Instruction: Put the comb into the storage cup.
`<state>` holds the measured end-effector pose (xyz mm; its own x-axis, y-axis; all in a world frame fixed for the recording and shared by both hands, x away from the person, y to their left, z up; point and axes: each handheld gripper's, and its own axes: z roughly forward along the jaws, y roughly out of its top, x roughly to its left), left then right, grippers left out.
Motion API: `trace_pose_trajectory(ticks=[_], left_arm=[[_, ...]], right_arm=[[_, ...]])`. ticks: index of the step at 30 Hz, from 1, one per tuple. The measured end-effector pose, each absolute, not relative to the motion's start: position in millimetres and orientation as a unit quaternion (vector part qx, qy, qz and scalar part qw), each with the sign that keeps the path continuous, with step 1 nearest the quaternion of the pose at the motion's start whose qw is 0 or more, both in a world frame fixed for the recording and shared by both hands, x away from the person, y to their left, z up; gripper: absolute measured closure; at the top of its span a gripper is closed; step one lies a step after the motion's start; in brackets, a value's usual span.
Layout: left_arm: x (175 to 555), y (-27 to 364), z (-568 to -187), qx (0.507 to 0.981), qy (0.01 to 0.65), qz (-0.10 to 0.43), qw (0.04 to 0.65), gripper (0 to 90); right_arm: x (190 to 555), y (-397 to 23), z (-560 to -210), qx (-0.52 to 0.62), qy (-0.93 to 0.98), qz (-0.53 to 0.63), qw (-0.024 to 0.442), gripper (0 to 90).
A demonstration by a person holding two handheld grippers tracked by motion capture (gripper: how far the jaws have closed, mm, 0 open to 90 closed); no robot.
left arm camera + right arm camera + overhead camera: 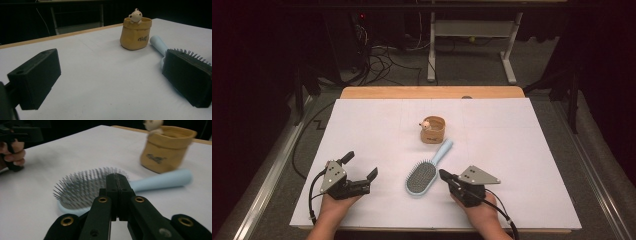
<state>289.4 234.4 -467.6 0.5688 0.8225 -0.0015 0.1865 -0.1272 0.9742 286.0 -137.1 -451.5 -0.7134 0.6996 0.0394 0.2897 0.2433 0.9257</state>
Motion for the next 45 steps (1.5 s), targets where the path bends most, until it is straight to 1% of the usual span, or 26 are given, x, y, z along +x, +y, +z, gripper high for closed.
trace_pose_trajectory(ticks=[2, 4, 7, 8, 9, 11, 13, 14, 18, 29, 37, 45], left_arm=[[289.3, 234.9, -467.7, 0.692, 0.365, 0.288, 0.552, 2.8], [288.2, 236.7, -467.6, 0.688, 0.365, 0.289, 0.556, 2.8], [287.7, 237.3, -467.3, 0.687, 0.366, 0.289, 0.558, 2.9], [287.4, 238.0, -467.0, 0.685, 0.367, 0.289, 0.559, 2.9], [287.4, 238.0, -467.0, 0.685, 0.367, 0.289, 0.559, 3.0], [287.5, 238.2, -467.1, 0.685, 0.368, 0.289, 0.559, 3.3], [287.6, 238.3, -467.3, 0.684, 0.368, 0.289, 0.559, 3.3], [287.5, 238.3, -467.2, 0.684, 0.367, 0.289, 0.560, 3.5], [286.6, 237.6, -467.0, 0.683, 0.364, 0.291, 0.562, 3.8], [286.3, 238.8, -466.9, 0.683, 0.363, 0.290, 0.564, 4.7], [286.2, 237.7, -467.0, 0.683, 0.360, 0.290, 0.565, 4.8], [285.8, 238.6, -466.7, 0.682, 0.361, 0.288, 0.567, 4.8]], right_arm=[[286.2, -130.9, -451.5, 0.323, 0.764, 0.524, 0.193, 90.0], [288.3, -105.0, -452.6, 0.315, 0.770, 0.523, 0.185, 90.0], [289.4, -93.8, -452.9, 0.312, 0.774, 0.520, 0.183, 90.0], [290.6, -82.0, -453.3, 0.309, 0.779, 0.515, 0.179, 90.0], [290.6, -82.0, -453.3, 0.309, 0.779, 0.515, 0.179, 90.0], [290.3, -65.9, -453.5, 0.302, 0.790, 0.504, 0.174, 90.0], [289.8, -62.3, -453.4, 0.301, 0.792, 0.503, 0.171, 90.0], [287.9, -50.1, -452.7, 0.290, 0.801, 0.496, 0.170, 90.0], [286.0, -36.8, -454.9, 0.289, 0.809, 0.483, 0.172, 90.0], [277.6, -30.3, -465.3, 0.287, 0.827, 0.450, 0.175, 90.0], [275.7, -32.6, -463.2, 0.288, 0.828, 0.445, 0.186, 90.0], [275.1, -44.4, -457.8, 0.290, 0.827, 0.442, 0.191, 90.0]])
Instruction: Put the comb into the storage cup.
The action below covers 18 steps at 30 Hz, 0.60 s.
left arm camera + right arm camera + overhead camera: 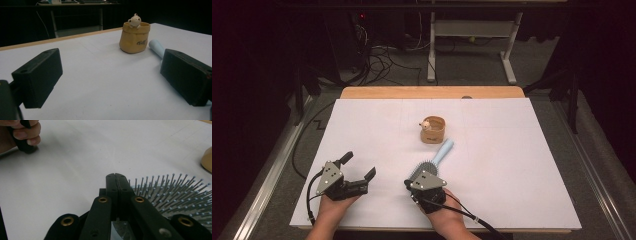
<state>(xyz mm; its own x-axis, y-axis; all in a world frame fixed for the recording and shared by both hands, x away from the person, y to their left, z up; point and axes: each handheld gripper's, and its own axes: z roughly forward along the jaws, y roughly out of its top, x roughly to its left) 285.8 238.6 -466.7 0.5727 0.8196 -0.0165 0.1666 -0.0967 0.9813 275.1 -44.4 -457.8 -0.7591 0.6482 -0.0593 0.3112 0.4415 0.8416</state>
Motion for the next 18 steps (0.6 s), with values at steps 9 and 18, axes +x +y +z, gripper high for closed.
trace_pose_trajectory(ticks=[9, 18], left_arm=[[285.5, 238.2, -466.5, 0.683, 0.359, 0.287, 0.568, 5.0], [285.0, 237.4, -466.4, 0.684, 0.358, 0.286, 0.568, 5.1]], right_arm=[[271.9, -67.6, -455.7, 0.302, 0.823, 0.435, 0.205, 90.0], [267.3, -92.1, -454.4, 0.306, 0.821, 0.426, 0.226, 90.0]])
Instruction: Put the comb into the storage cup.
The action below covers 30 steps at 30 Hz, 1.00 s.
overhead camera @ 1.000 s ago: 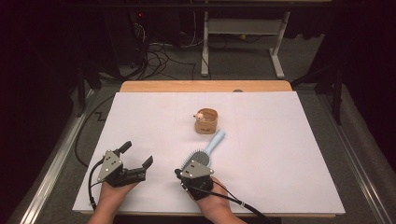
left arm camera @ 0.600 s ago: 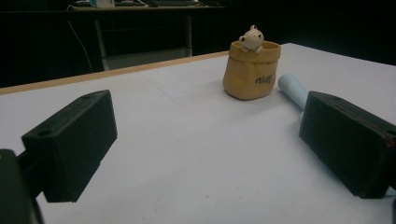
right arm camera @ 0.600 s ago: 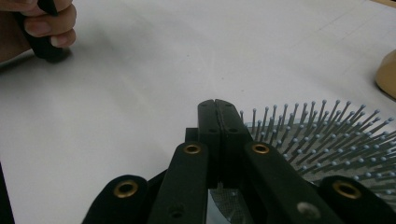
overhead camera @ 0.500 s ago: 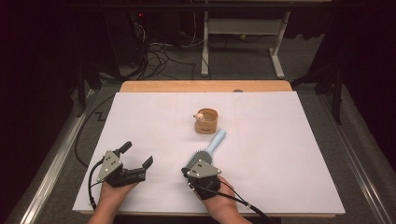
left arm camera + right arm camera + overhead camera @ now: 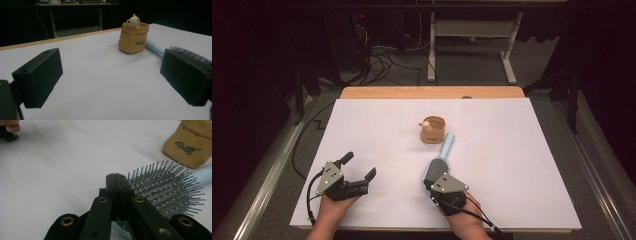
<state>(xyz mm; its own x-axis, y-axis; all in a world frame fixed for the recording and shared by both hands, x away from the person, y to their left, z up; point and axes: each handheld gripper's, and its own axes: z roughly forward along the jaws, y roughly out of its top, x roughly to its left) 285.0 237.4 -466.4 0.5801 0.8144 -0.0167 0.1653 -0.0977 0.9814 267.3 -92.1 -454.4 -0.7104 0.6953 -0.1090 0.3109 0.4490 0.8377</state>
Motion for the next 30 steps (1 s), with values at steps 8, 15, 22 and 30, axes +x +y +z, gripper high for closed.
trace_pose_trajectory(ticks=[8, 15, 22, 30], left_arm=[[285.3, 237.4, -467.1, 0.686, 0.359, 0.285, 0.566, 5.1], [284.5, 236.7, -466.6, 0.685, 0.357, 0.284, 0.568, 5.1], [284.8, 236.2, -466.9, 0.687, 0.357, 0.281, 0.568, 5.0], [285.1, 234.8, -467.1, 0.688, 0.356, 0.280, 0.567, 5.1]], right_arm=[[262.1, -115.4, -453.5, 0.302, 0.820, 0.418, 0.248, 90.0], [262.0, -132.9, -452.6, 0.316, 0.814, 0.416, 0.253, 90.0], [262.3, -154.9, -449.2, 0.332, 0.806, 0.416, 0.258, 90.0], [260.3, -170.6, -448.1, 0.345, 0.799, 0.420, 0.257, 90.0]])
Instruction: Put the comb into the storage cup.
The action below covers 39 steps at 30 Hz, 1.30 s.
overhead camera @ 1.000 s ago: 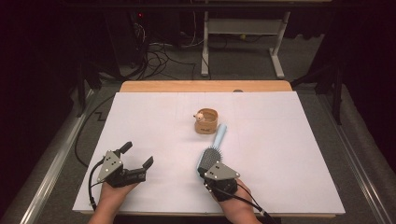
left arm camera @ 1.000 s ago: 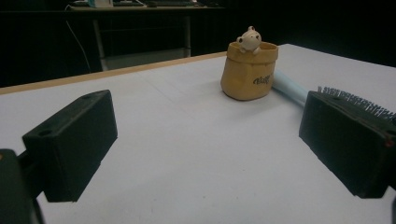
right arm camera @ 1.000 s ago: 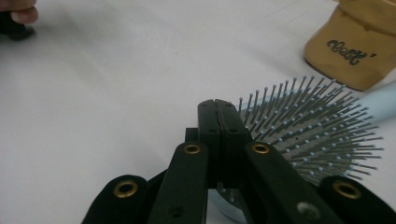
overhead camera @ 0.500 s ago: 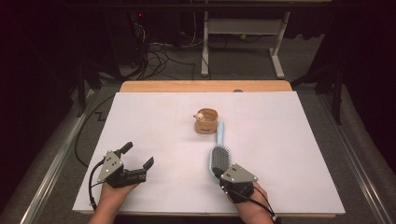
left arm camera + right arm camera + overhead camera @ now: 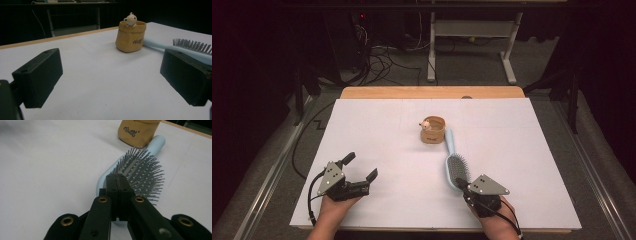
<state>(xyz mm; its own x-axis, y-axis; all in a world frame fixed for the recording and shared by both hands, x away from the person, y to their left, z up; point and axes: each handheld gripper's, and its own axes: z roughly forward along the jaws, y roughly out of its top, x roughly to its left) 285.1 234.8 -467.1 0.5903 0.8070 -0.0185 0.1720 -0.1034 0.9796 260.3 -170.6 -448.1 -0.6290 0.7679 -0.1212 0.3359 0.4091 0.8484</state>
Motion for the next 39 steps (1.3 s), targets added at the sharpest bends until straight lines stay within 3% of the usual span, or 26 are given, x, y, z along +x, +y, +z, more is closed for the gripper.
trace_pose_trajectory(ticks=[39], left_arm=[[284.8, 236.1, -466.2, 0.685, 0.357, 0.279, 0.570, 5.3]], right_arm=[[262.9, -137.4, -470.6, 0.324, 0.834, 0.380, 0.234, 90.0]])
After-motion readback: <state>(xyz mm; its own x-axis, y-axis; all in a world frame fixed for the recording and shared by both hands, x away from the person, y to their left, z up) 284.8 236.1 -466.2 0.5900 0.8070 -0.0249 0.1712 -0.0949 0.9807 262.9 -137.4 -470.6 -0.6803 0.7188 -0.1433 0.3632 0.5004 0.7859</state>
